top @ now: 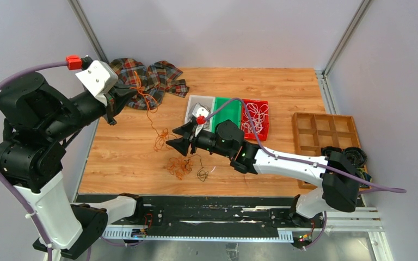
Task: Untangle the cables
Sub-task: Untie the cable.
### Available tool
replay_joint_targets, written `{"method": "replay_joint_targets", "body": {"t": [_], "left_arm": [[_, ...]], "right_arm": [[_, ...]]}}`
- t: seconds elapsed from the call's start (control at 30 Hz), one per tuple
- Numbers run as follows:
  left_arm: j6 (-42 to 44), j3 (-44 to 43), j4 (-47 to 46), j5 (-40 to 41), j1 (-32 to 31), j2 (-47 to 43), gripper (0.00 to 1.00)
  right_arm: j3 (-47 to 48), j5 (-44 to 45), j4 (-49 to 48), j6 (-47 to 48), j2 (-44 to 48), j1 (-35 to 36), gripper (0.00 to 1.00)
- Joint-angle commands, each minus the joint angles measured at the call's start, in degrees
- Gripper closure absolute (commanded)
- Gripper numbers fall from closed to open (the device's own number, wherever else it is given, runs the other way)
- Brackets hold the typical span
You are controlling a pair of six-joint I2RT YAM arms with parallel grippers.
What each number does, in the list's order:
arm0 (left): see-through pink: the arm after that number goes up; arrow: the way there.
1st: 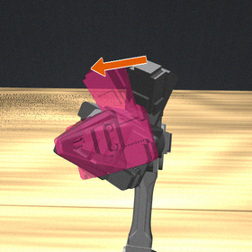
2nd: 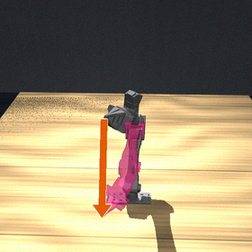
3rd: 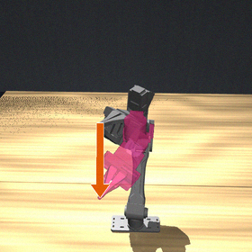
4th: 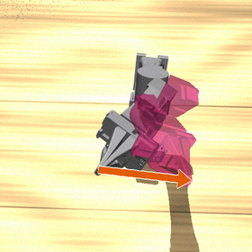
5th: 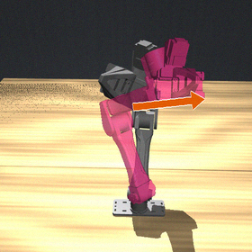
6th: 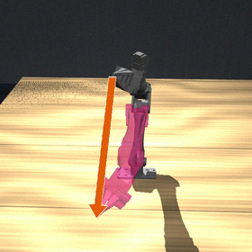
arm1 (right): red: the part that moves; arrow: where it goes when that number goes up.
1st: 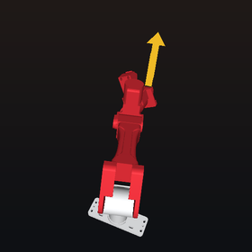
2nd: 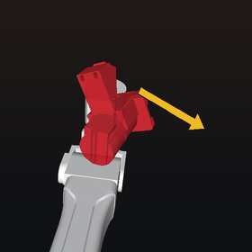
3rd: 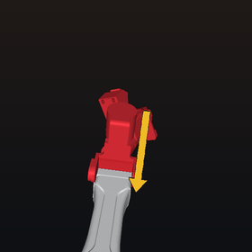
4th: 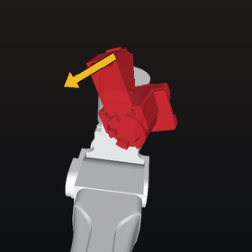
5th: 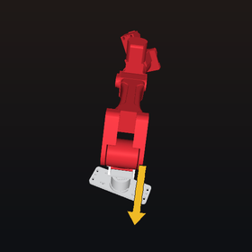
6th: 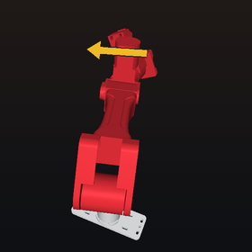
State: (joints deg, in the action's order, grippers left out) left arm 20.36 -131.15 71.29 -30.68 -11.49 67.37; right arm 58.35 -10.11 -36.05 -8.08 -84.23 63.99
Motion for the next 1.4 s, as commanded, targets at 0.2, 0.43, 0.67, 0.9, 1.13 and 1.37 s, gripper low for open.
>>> {"method": "replay_joint_targets", "body": {"t": [0.2,0.43,0.67,0.9,1.13,1.37], "left_arm": [[-0.04,-1.27,-0.39,-1.14,-0.38,0.13,1.0],[0.57,-0.98,-0.44,-0.86,-0.38,-0.04,1.0],[0.75,-1.01,-0.41,-1.13,-0.38,0.03,1.0],[0.78,-1.13,-0.43,-1.16,-0.35,0.13,1.0],[0.92,-0.95,-0.38,-1.23,-0.38,0.04,1.0],[1.12,-0.79,-0.45,-1.44,-0.38,-0.06,1.0]], "right_arm": [[3.68,-2.31,1.14,-0.77,-2.1,0.7,0.82],[3.28,0.38,3.17,0.0,-2.17,0.7,1.0],[0.4,0.4,3.6,0.87,1.38,0.0,0.61],[-0.19,-1.7,6.43,1.73,3.17,-0.04,0.58],[-1.27,-0.09,9.69,3.83,7.63,-1.06,0.56],[-0.25,-9.23,8.61,0.46,6.69,-1.33,0.54]]}}
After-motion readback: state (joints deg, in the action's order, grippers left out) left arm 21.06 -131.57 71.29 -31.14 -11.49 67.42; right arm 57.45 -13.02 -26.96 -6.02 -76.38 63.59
